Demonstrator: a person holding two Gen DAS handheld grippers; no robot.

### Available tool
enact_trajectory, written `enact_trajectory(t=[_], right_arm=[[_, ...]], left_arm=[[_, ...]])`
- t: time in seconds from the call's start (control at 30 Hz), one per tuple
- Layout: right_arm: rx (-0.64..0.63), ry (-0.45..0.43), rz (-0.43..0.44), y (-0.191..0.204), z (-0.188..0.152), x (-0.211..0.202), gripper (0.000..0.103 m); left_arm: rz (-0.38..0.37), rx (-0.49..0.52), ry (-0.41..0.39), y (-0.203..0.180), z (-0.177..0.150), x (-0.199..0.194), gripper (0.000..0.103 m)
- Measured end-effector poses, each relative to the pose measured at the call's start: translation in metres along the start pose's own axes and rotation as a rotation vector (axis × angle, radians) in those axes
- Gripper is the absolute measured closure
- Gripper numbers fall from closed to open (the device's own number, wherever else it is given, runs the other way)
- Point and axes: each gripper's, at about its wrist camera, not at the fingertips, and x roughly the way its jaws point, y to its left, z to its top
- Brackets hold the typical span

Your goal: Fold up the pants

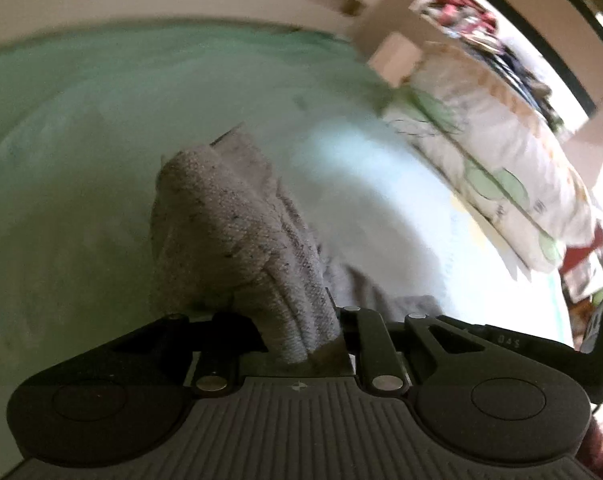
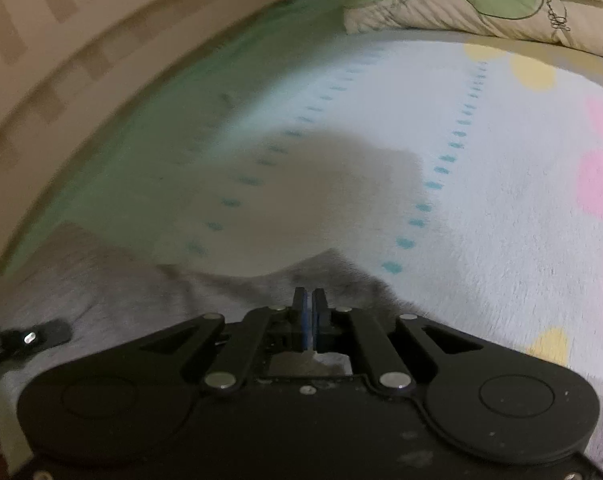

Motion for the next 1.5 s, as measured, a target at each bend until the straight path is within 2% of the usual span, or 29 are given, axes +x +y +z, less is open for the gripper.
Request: enact_trajectory(t=[0.17,0.3,0.4,0.5,0.57,0.63,0.73,0.9,1.1,1.17,1.27,1.3,1.37,1.43,1.5], right_arm=[[0.041,-0.009,0.122,-0.004,-0.009,-0.032,0.094],[0.11,-0.021,0.155,-0.025,-0.02,-0.059,0.094],[0.163,-0.041,0.132,-0.052,-0.03,-0.084,0.093],[0.241,-0.037,0.08,-0.091,-0.049,-0.108,0.084],[0.31,-0.018,0.039,-0.12,-0.067,-0.121,0.077],[0.357,0.019,-0.013,-0.146,-0.083,-0.13,0.077],[0.375,0.042,-0.077,-0.169,-0.102,-0.146,0.073],[0.437,-0.014,-0.103,-0.192,-0.116,-0.175,0.06],[0.507,-0.067,-0.122,-0.202,-0.123,-0.195,0.05],[0.521,-0.072,-0.123,-0.2,-0.127,-0.2,0.048],[0.567,-0.084,-0.098,-0.213,-0.133,-0.215,0.038],[0.584,-0.09,-0.085,-0.215,-0.135,-0.218,0.031],[0.618,-0.104,-0.039,-0.216,-0.136,-0.216,0.023],[0.649,-0.098,0.015,-0.215,-0.135,-0.21,0.008],[0.654,-0.078,0.051,-0.209,-0.137,-0.204,0.005]], left_arm=[[-0.057,0.226,-0.031,-0.072,-0.002,-0.019,0.084],[-0.144,0.429,-0.018,-0.142,-0.026,-0.025,0.084],[-0.209,0.577,0.036,-0.192,-0.058,-0.015,0.084],[-0.262,0.667,0.157,-0.225,-0.099,0.007,0.082],[-0.27,0.721,0.221,-0.239,-0.126,0.019,0.079],[-0.235,0.766,0.244,-0.25,-0.149,0.023,0.077],[-0.205,0.743,0.23,-0.254,-0.155,0.02,0.075],[-0.236,0.634,0.241,-0.252,-0.149,0.013,0.066],[-0.284,0.732,0.288,-0.279,-0.177,0.016,0.059],[-0.321,0.713,0.298,-0.284,-0.183,0.016,0.058],[-0.334,0.662,0.3,-0.28,-0.185,0.015,0.057],[-0.338,0.646,0.302,-0.277,-0.184,0.015,0.056],[-0.35,0.612,0.31,-0.269,-0.182,0.011,0.055],[-0.354,0.599,0.322,-0.262,-0.179,0.009,0.055],[-0.358,0.6,0.337,-0.26,-0.177,0.01,0.054]])
